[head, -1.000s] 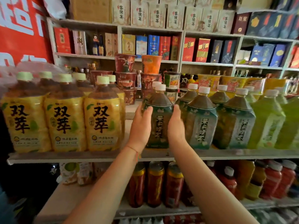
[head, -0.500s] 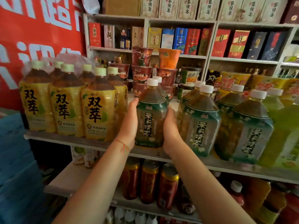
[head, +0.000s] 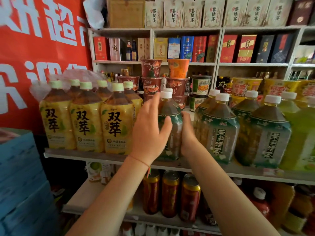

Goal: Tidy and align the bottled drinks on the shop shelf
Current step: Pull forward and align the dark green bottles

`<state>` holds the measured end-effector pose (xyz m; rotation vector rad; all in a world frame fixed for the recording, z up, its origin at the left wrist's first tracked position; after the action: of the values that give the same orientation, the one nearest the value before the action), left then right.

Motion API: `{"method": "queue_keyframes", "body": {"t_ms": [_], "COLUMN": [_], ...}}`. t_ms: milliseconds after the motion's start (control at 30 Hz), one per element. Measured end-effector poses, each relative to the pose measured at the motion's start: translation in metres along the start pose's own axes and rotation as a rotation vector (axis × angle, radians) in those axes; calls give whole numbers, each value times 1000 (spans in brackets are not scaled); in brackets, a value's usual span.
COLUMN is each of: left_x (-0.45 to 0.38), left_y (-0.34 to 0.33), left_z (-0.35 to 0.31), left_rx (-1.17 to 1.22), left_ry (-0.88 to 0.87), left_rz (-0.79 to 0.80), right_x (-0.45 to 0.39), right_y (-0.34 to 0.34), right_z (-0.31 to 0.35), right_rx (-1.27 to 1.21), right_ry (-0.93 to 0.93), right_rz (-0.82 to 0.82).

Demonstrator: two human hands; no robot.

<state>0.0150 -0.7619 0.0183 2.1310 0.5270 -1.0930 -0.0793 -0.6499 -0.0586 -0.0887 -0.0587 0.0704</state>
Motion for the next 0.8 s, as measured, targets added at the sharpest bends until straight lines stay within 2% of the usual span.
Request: {"method": "queue_keyframes", "body": {"t_ms": [67,233,433,567,667,800], "left_x": [-1,4,7,8,6,-2], "left_y": [-4,6,20,23,24,16], "left_z": [-5,11,27,27,23,13], "left_rx": [-225,-457,-468,-364,-253,-135], "left_ry": [-170,-201,-210,-202,-214,-180], "left_rz": [21,-1,9,-43,-113,-160], "right_x": [0,3,2,11,28,65], "right_y": [-4,-30,-52,-53,-47,-24], "right_z": [2,-1,-5,2,28,87], "right_rx": [-14,-30,-45,-34,117,395], "right_ry": [16,0,21,71,232,722], "right_rz": [6,23,34,-8,-138,-281]}}
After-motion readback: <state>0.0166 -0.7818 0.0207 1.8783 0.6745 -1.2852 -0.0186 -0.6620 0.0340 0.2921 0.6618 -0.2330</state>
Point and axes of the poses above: each hand's wrist, its own x-axis away from the middle knuckle, its own y-axis out of the back of the hand, z = x × y, the point moved 9 cm from there along -x, towards the middle knuckle, and after that the axes turned 10 degrees about x, right-handed, at the moved point
